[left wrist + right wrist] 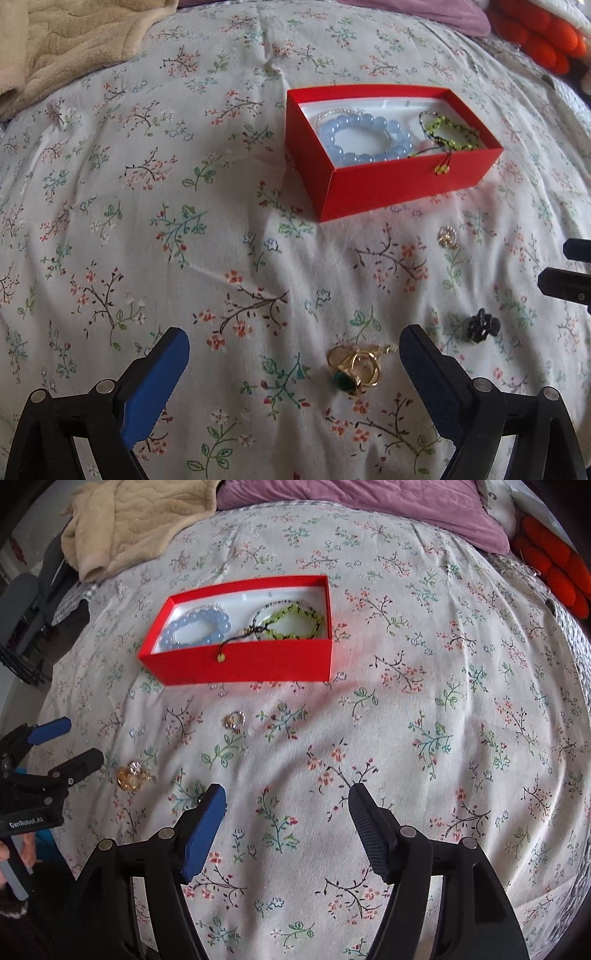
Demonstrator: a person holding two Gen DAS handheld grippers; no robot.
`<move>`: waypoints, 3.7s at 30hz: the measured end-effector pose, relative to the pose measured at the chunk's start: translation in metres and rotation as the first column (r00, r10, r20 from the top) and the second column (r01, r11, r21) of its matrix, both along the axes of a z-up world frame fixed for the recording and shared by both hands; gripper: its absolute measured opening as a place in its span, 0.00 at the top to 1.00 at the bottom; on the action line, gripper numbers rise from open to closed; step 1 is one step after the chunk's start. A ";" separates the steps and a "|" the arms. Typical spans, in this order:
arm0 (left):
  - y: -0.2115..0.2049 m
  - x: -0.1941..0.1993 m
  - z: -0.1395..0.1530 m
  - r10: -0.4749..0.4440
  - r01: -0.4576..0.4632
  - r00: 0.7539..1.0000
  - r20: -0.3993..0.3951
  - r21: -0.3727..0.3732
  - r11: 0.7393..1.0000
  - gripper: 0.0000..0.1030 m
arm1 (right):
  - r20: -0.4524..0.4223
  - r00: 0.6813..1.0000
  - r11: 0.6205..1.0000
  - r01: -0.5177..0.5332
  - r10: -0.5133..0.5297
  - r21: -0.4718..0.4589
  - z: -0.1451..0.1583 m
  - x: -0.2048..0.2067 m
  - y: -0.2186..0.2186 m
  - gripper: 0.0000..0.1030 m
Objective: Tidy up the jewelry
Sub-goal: 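Withdraw both tools from the box toward the gold ring and black clip, then grasp the gold rings with the left tool while the right tool grasps the black hair clip, then lift the gold rings with the left tool while the right tool holds the black clip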
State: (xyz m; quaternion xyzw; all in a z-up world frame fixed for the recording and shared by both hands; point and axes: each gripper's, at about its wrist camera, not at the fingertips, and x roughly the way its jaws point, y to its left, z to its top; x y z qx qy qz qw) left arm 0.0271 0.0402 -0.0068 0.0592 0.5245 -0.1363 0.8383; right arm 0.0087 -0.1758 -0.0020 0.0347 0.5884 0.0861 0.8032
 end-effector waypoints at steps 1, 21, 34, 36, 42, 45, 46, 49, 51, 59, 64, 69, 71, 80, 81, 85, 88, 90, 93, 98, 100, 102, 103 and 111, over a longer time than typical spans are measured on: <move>0.000 -0.004 -0.002 -0.024 0.024 1.000 0.010 0.001 1.000 0.08 | -0.006 1.000 1.000 -0.018 0.018 -0.015 -0.004 -0.004 0.003 0.30; -0.009 -0.041 -0.046 -0.312 0.311 0.949 0.037 0.038 0.950 0.12 | 0.056 0.980 0.964 -0.178 0.192 -0.200 -0.053 -0.052 0.036 0.13; -0.018 -0.041 -0.042 -0.345 0.347 0.937 0.058 -0.015 0.938 0.54 | 0.069 0.988 0.978 -0.125 0.138 -0.168 -0.063 -0.046 0.023 0.00; -0.019 -0.040 -0.042 -0.341 0.342 0.938 0.059 -0.014 0.940 0.57 | 0.060 0.989 0.977 -0.122 0.134 -0.172 -0.062 -0.046 0.025 0.00; -0.019 -0.035 -0.042 -0.321 0.322 0.945 0.061 -0.005 0.947 0.74 | 0.047 0.987 0.973 -0.143 0.154 -0.182 -0.058 -0.040 0.033 0.00; -0.016 -0.033 -0.042 -0.304 0.304 0.951 0.055 -0.005 0.953 0.84 | 0.041 0.985 0.971 -0.155 0.165 -0.183 -0.056 -0.036 0.039 0.00; -0.014 -0.032 -0.041 -0.300 0.300 0.953 0.052 -0.011 0.954 0.86 | 0.041 0.985 0.971 -0.157 0.167 -0.179 -0.056 -0.036 0.040 0.00; -0.010 -0.031 -0.040 -0.287 0.288 0.957 0.043 -0.031 0.957 0.87 | 0.043 0.983 0.971 -0.171 0.180 -0.165 -0.054 -0.034 0.047 0.00; -0.010 -0.032 -0.039 -0.286 0.287 0.957 0.042 -0.029 0.958 0.88 | 0.047 0.980 0.970 -0.185 0.195 -0.159 -0.052 -0.032 0.052 0.00; -0.006 -0.035 -0.033 -0.283 0.284 0.958 0.037 -0.035 0.958 1.00 | 0.059 0.967 0.964 -0.242 0.249 -0.105 -0.045 -0.032 0.075 0.20; -0.004 -0.036 -0.033 -0.292 0.293 0.956 0.030 -0.040 0.955 1.00 | 0.039 0.973 0.973 -0.228 0.229 -0.031 -0.046 -0.023 0.079 0.49; -0.010 -0.041 -0.033 -0.339 0.341 0.940 0.045 -0.046 0.939 0.48 | 0.051 0.970 0.972 -0.236 0.237 -0.023 -0.045 -0.022 0.083 0.78; -0.015 -0.040 -0.034 -0.339 0.341 0.939 0.056 -0.030 0.940 0.46 | 0.055 0.969 0.971 -0.239 0.240 -0.028 -0.046 -0.021 0.085 0.78; -0.024 -0.028 -0.042 -0.269 0.269 0.963 0.028 -0.001 0.963 0.51 | 0.058 0.969 0.971 -0.238 0.240 -0.034 -0.046 -0.020 0.085 0.78; -0.024 -0.028 -0.042 -0.263 0.263 0.964 0.028 0.005 0.965 0.60 | 0.057 0.969 0.971 -0.238 0.240 -0.034 -0.046 -0.020 0.085 0.78; -0.022 -0.029 -0.041 -0.253 0.253 0.967 0.017 0.006 0.967 0.70 | 0.057 0.969 0.971 -0.237 0.238 -0.034 -0.044 -0.021 0.083 0.78; -0.020 -0.030 -0.040 -0.257 0.257 0.966 0.007 0.000 0.966 0.70 | 0.057 0.970 0.972 -0.234 0.235 -0.026 -0.041 -0.024 0.079 0.78; -0.019 -0.030 -0.039 -0.256 0.256 0.967 0.000 -0.004 0.967 0.70 | 0.059 0.971 0.972 -0.233 0.234 -0.019 -0.038 -0.024 0.076 0.78; -0.017 -0.031 -0.035 -0.250 0.250 0.968 -0.012 -0.015 0.968 0.70 | 0.060 0.971 0.973 -0.230 0.230 -0.011 -0.034 -0.024 0.075 0.78; -0.009 -0.035 -0.018 -0.238 0.237 0.971 -0.006 -0.075 0.969 0.70 | 0.044 0.975 0.976 -0.218 0.217 0.013 -0.029 -0.026 0.070 0.78; -0.004 -0.038 -0.007 -0.234 0.235 0.972 0.017 -0.110 0.966 0.70 | 0.051 0.976 0.977 -0.213 0.212 0.025 -0.024 -0.027 0.067 0.78; -0.003 -0.038 -0.008 -0.248 0.247 0.969 0.002 -0.097 0.964 0.70 | 0.056 0.977 0.977 -0.209 0.207 0.039 -0.020 -0.027 0.065 0.78; -0.005 -0.038 -0.016 -0.264 0.261 0.964 -0.040 -0.077 0.962 0.70 | 0.057 0.977 0.978 -0.206 0.204 0.044 -0.019 -0.027 0.064 0.78; -0.010 -0.044 -0.036 -0.310 0.305 0.938 -0.155 -0.056 0.951 0.70 | 0.042 0.977 0.976 -0.212 0.210 0.039 -0.020 -0.028 0.065 0.78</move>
